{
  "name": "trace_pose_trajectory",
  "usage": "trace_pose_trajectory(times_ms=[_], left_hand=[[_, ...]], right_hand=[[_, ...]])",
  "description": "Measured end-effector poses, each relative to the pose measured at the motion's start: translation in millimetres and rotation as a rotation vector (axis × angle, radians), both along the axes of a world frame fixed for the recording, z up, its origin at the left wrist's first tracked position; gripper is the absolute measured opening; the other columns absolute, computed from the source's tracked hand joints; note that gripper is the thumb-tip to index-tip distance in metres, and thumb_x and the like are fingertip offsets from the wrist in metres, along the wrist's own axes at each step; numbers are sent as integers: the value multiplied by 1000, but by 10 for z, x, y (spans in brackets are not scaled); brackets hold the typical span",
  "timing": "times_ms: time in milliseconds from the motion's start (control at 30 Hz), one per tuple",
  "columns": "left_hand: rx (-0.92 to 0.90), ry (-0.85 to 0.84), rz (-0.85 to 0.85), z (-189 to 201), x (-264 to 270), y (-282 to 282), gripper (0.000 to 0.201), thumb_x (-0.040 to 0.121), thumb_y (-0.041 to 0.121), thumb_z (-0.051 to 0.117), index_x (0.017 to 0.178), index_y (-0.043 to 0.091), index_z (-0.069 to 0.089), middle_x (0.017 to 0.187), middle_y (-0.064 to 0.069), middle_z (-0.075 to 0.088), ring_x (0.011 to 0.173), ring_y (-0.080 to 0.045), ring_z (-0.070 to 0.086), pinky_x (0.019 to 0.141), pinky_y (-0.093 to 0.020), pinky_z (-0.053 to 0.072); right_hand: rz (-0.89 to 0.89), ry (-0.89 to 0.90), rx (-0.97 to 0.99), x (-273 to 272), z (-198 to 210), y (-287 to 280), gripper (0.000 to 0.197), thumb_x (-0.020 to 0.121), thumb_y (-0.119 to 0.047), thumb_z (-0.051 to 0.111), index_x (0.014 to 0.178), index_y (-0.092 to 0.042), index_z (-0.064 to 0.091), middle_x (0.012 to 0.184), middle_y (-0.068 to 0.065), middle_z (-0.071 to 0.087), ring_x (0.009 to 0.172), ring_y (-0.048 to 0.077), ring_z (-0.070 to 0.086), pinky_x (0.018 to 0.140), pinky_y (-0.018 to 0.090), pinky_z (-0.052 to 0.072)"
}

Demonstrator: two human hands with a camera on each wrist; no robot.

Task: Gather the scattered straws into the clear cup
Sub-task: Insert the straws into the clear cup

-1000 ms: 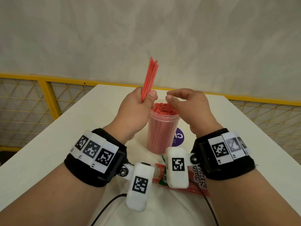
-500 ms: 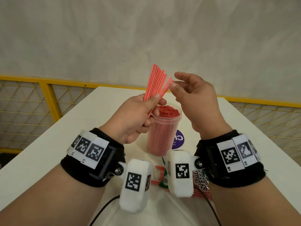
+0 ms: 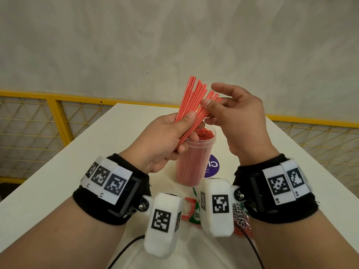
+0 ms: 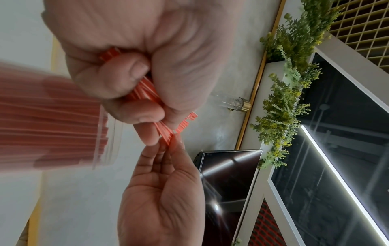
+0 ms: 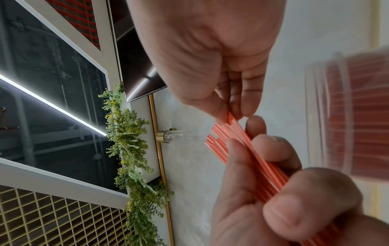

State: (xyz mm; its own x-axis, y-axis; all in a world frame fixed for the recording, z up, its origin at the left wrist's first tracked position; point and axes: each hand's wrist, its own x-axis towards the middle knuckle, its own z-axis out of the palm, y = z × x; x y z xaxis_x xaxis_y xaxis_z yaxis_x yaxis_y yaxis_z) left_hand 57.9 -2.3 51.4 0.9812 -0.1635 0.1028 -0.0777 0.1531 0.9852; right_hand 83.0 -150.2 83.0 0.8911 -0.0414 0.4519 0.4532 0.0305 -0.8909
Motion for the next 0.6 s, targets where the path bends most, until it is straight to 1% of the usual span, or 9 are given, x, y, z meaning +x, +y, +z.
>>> trace_pose_trajectory(times_ms=[67, 233, 367, 467, 533, 600], left_hand=[[10, -9, 30, 0, -2, -9, 29, 95, 43, 54, 88, 19, 69, 67, 0, 63, 40, -6, 40, 33, -12, 25], [85, -68, 125, 1, -2, -29, 28, 96, 42, 54, 86, 21, 70, 67, 1, 66, 41, -7, 43, 35, -14, 27], [134, -101, 175, 7, -11, -52, 31, 96, 45, 53, 86, 22, 71, 66, 1, 68, 41, -7, 44, 39, -16, 31], [165, -151, 207, 0, -7, -62, 33, 97, 44, 52, 91, 19, 71, 65, 1, 68, 41, -6, 44, 39, -15, 32], [179, -185, 229, -6, -6, -78, 33, 97, 44, 51, 93, 18, 70, 65, 1, 68, 40, -5, 46, 38, -12, 33], [202, -203, 256, -11, -5, -88, 31, 99, 43, 48, 93, 19, 67, 66, 0, 70, 40, -7, 48, 38, -12, 34]], right_hand=[[12, 6, 13, 3, -4, 3, 29, 83, -5, 72, 109, -14, 64, 84, 27, 68, 66, 20, 69, 59, 26, 54], [49, 19, 5, -6, -23, 22, 24, 84, -8, 72, 104, -19, 64, 75, 15, 72, 71, 23, 72, 61, 29, 57], [67, 25, 34, -5, -24, 15, 21, 85, -6, 71, 99, -18, 62, 70, 9, 72, 73, 28, 73, 68, 38, 60], [76, 23, 69, 1, -26, 26, 20, 85, -4, 70, 98, -16, 60, 69, 8, 72, 74, 30, 73, 70, 43, 61], [73, 2, 80, -2, -29, 33, 21, 85, -3, 69, 99, -16, 60, 67, 10, 69, 73, 28, 72, 68, 42, 60], [81, -17, 104, -3, -27, 27, 24, 86, -1, 68, 104, -16, 60, 64, 11, 63, 74, 24, 73, 64, 35, 58]])
